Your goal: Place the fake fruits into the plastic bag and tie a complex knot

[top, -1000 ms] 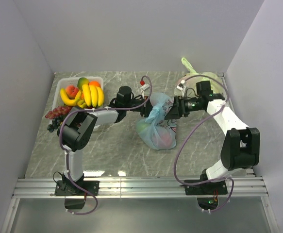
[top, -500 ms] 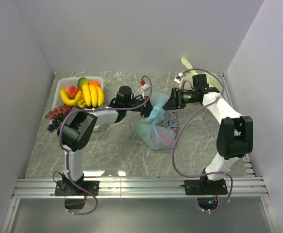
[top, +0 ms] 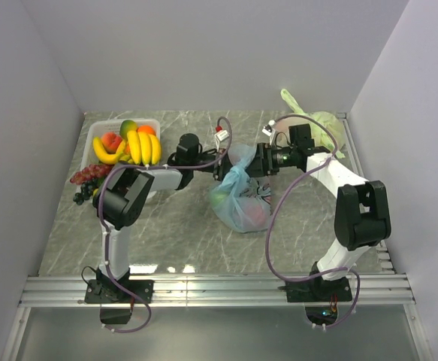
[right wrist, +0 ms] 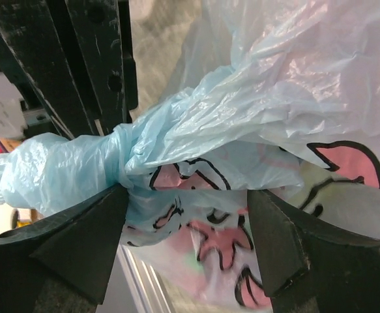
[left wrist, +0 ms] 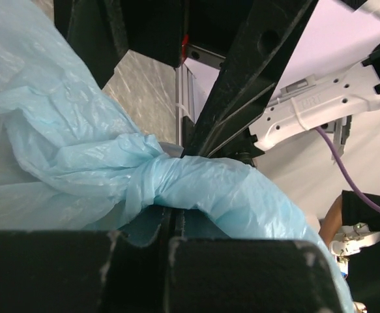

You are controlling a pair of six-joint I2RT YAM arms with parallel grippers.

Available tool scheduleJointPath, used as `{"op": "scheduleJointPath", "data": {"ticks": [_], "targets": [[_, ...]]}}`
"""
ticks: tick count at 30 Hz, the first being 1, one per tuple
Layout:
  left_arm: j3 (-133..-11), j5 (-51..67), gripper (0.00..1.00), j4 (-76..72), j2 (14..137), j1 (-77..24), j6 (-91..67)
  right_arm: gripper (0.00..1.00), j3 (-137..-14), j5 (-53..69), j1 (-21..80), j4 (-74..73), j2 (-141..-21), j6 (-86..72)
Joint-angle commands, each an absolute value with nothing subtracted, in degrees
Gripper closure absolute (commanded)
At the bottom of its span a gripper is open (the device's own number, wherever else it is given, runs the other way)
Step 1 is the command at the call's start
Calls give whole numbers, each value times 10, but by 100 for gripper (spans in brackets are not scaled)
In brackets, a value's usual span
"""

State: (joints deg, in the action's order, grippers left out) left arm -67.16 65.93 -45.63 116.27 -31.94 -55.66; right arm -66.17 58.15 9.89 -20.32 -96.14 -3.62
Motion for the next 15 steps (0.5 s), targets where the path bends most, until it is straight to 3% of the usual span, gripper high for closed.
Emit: {"op": "scheduleJointPath", "data": {"ticks": [1, 9, 15], "targets": [[-707, 621, 100, -579, 1148, -338, -581, 18, -642, 624, 182, -51, -969, -172], [-697, 627, 100, -491, 1127, -329, -506, 17, -627, 658, 157, 17, -938, -250], [-666, 602, 100, -500, 1140, -333, -506, 17, -645, 689, 128, -152, -928, -113]]}}
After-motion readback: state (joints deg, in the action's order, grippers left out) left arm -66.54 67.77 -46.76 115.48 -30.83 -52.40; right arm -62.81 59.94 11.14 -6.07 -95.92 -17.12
